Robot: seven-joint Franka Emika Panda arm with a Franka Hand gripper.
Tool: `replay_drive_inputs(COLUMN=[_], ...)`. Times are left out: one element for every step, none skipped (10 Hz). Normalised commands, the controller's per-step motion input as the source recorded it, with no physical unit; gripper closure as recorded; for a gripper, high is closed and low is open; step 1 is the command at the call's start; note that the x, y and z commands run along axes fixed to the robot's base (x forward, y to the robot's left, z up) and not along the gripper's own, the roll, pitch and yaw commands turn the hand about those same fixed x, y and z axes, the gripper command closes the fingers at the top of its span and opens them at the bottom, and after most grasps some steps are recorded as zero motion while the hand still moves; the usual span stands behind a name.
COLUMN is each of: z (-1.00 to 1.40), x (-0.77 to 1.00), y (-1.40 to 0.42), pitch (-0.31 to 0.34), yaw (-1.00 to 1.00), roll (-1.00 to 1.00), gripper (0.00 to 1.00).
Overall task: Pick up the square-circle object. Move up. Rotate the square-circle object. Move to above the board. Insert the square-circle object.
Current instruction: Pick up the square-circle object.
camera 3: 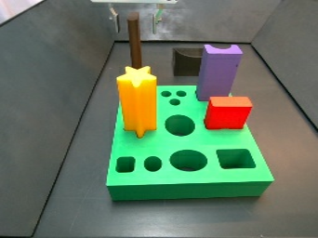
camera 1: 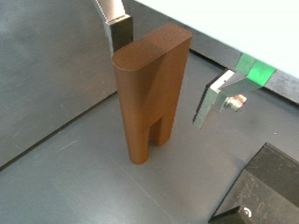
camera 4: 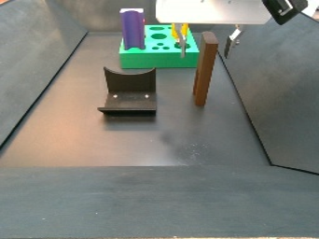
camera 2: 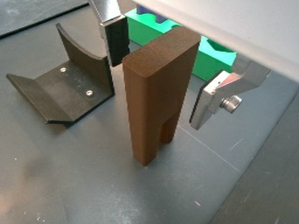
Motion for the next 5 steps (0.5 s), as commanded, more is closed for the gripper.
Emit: replay_drive_inputs(z=[0.0,0.0,0.0,0.0,0.0], x=[0.0,0.0,0.0,0.0,0.0], y=[0.0,0.0,0.0,0.0,0.0], pitch=[0.0,0.0,0.0,0.0,0.0], yaw=[0.0,0.0,0.0,0.0,0.0], roll=[0.0,0.0,0.0,0.0,0.0], gripper=[1.0,1.0,1.0,1.0,1.0])
